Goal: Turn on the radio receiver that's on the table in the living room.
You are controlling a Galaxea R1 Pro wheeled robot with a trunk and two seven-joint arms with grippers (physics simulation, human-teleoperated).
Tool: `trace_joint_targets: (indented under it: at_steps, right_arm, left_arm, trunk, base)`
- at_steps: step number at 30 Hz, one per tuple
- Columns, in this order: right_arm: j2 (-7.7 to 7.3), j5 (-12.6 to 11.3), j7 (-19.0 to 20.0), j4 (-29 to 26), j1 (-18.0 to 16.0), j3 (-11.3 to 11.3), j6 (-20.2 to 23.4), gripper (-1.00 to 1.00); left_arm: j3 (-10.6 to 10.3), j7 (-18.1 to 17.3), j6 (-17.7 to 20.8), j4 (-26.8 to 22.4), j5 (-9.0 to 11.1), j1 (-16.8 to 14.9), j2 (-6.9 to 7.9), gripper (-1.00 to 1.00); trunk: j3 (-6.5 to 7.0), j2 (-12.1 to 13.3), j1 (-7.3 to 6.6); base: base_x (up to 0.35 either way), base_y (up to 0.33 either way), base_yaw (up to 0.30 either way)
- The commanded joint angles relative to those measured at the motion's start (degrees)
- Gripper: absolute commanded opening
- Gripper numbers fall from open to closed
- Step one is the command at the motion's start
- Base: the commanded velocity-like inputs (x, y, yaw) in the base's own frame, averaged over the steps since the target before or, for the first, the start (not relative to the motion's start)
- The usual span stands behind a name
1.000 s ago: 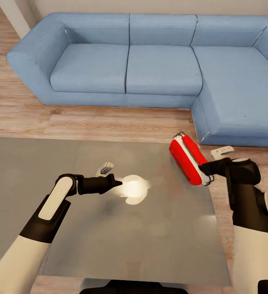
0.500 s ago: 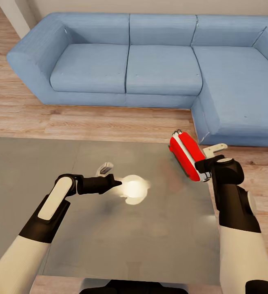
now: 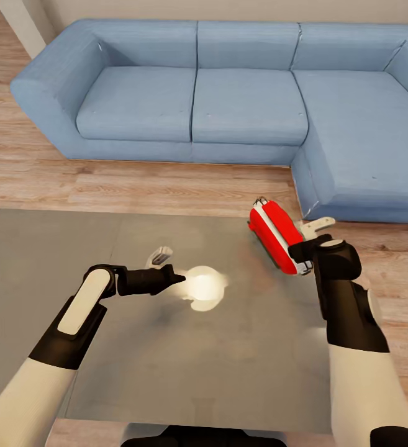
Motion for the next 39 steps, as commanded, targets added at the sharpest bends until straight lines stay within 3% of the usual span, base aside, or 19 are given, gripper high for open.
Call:
trace_joint_targets:
  at_steps: [1,11,15,18,28,33,39]
  right_arm:
    - [0.01,-0.4,0.0,0.0,0.0,0.0,0.0,-1.0]
    - [3.33,-1.1,0.4,0.1,0.0,0.1,-0.6,-1.0]
    - [3.46,-4.2,0.5,0.3,0.0,0.0,-0.6,-1.0]
    - [3.4,-5.2,0.5,0.7,0.0,-0.1,-0.6,-1.0]
    - [3.23,-5.8,0.3,3.0,0.7,-0.2,-1.5,-1.0]
    - [3.3,-5.8,0.2,6.9,0.8,-3.1,-4.7,-1.0]
    - [3.31,-5.8,0.1,7.8,0.8,-3.9,-5.9,-1.0]
  left_arm:
    - [0.0,0.0,0.0,0.0,0.0,0.0,0.0,-1.0]
    - [0.0,0.0,0.0,0.0,0.0,0.0,0.0,-1.0]
    - [0.0,0.0,0.0,0.0,0.0,0.0,0.0,-1.0]
    - [0.0,0.0,0.0,0.0,0.0,0.0,0.0,-1.0]
    - [0.0,0.0,0.0,-0.1,0.0,0.0,-0.08,-1.0]
    - [0.0,0.0,0.0,-0.1,0.0,0.0,-0.09,-1.0]
    - [0.0,0.0,0.0,-0.1,0.0,0.0,-0.09,-1.0]
  trunk:
    - [0.0,0.0,0.0]
    - [0.0,0.0,0.0]
    - [0.0,0.0,0.0]
    - [0.0,0.0,0.0]
    - [0.0,0.0,0.0]
    - [0.0,0.0,0.0]
    - [0.0,0.0,0.0]
  base:
    - [0.0,0.0,0.0]
    - [0.0,0.0,0.0]
    - [0.0,0.0,0.0]
    - [0.0,0.0,0.0]
    - [0.0,0.0,0.0]
    - [0.0,0.0,0.0]
    - [0.0,0.0,0.0]
